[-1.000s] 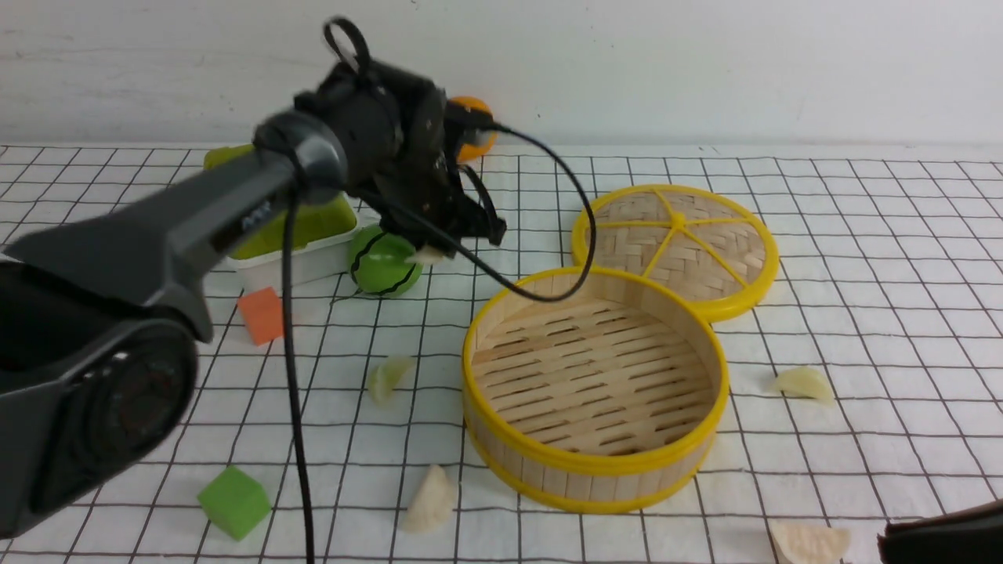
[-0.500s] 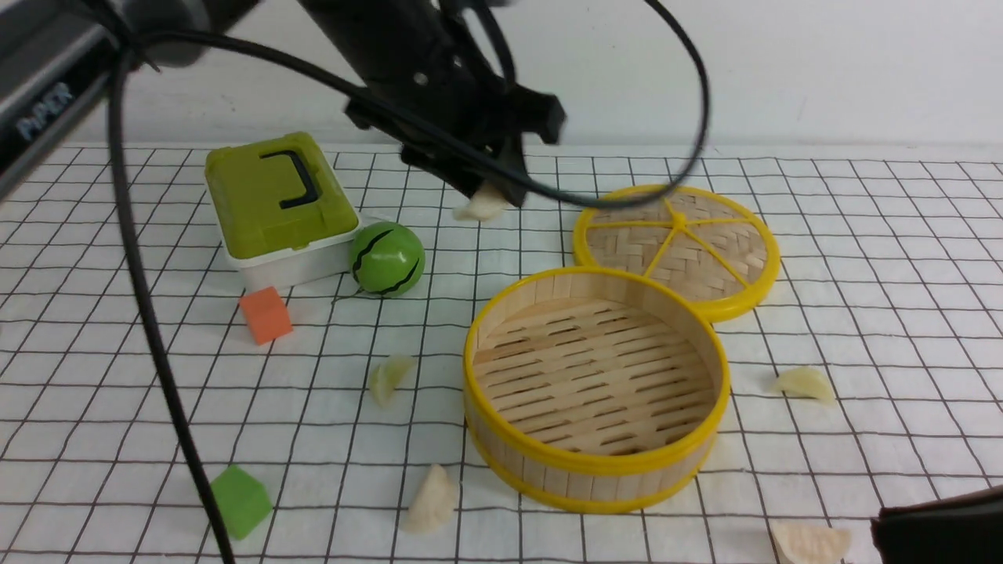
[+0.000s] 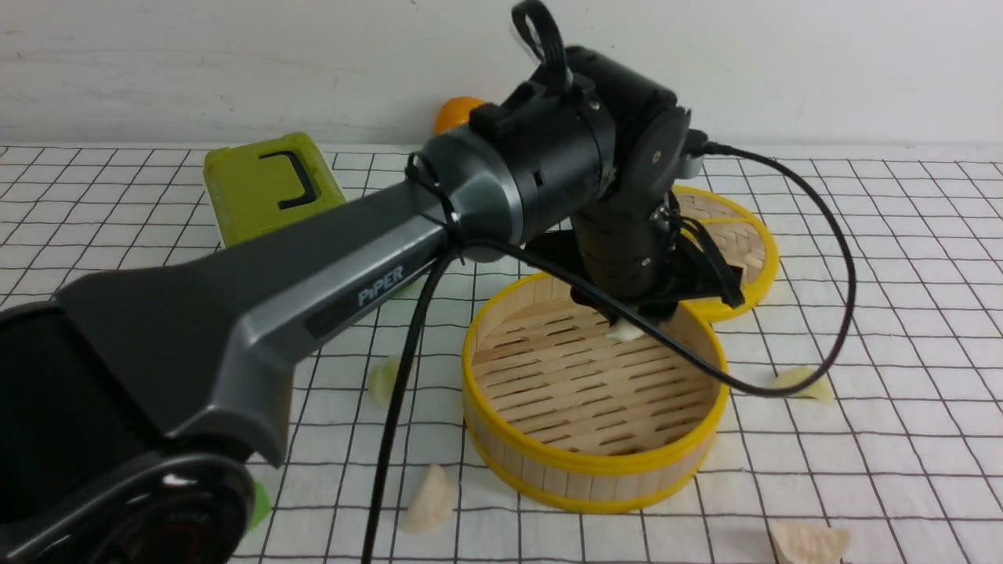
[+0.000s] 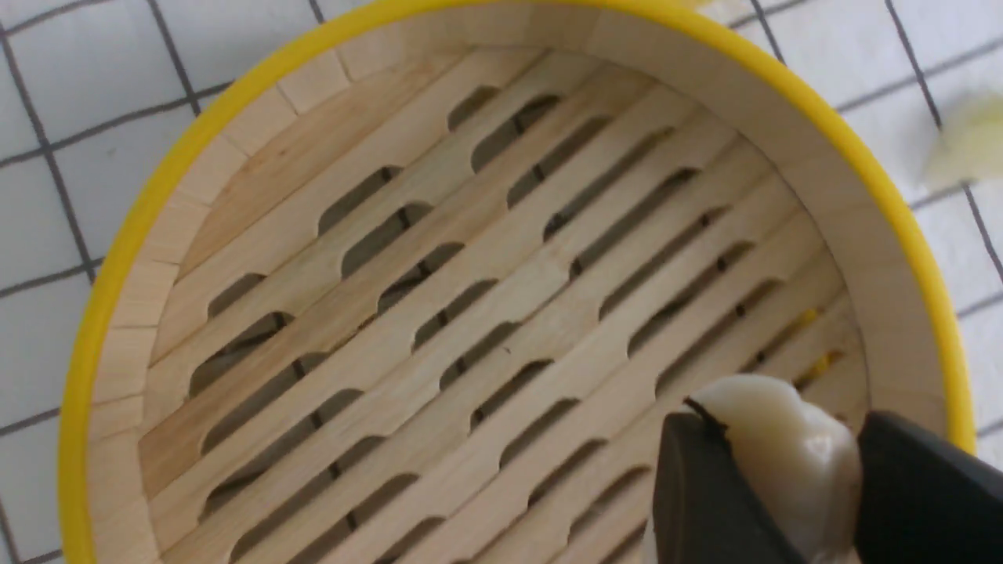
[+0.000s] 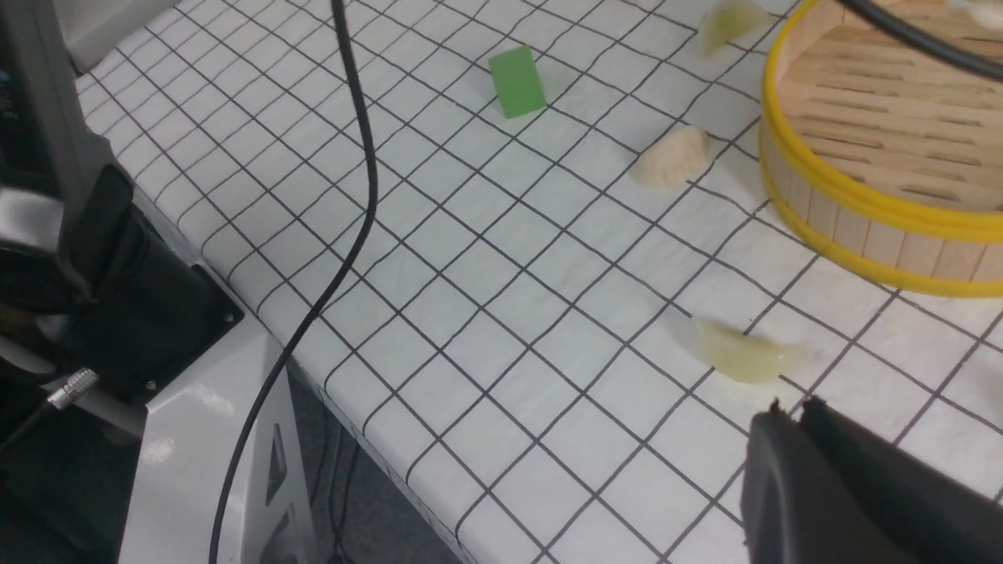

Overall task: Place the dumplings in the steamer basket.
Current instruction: Use the left arm to put the dumpling into the steamer, then use the left arm to grab a dumpling

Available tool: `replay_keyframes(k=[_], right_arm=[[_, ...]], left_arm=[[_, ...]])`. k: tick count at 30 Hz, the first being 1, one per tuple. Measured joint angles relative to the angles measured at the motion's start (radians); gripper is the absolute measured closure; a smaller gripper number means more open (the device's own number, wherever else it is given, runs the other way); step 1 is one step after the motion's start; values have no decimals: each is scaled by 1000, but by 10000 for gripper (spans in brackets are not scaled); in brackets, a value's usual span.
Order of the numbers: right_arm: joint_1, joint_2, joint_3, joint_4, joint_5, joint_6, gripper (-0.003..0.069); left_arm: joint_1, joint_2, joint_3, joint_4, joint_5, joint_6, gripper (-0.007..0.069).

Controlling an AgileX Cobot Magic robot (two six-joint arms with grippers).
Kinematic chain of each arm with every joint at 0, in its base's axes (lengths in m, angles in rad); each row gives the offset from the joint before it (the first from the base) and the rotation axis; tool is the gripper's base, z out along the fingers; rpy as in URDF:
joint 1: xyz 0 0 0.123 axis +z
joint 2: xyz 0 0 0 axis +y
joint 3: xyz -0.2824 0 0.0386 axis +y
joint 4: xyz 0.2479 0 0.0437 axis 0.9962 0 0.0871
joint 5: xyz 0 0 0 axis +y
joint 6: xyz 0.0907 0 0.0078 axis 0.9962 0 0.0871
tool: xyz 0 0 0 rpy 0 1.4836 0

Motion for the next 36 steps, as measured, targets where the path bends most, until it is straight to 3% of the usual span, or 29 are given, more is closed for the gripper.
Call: replay_keyframes(k=[4, 11, 17, 21, 29, 36], right_arm=[[0, -16, 0, -56, 7, 24, 633], [21, -16, 0, -103, 6, 25, 629], [59, -16, 0, -132, 5, 26, 626], [60, -16, 0, -138, -1, 26, 626], [60, -16, 0, -139, -51, 27, 621], [60, -16, 0, -136, -105, 27, 618]], left_arm=[[15, 66, 0, 7, -84, -94, 388], [15, 147, 0, 1, -137, -108, 382], [15, 157, 0, 4, -139, -110, 258], [15, 157, -36, 24, -49, -109, 193], [14, 33, -183, 145, 211, -2, 176], [14, -179, -112, 182, 245, 59, 176]])
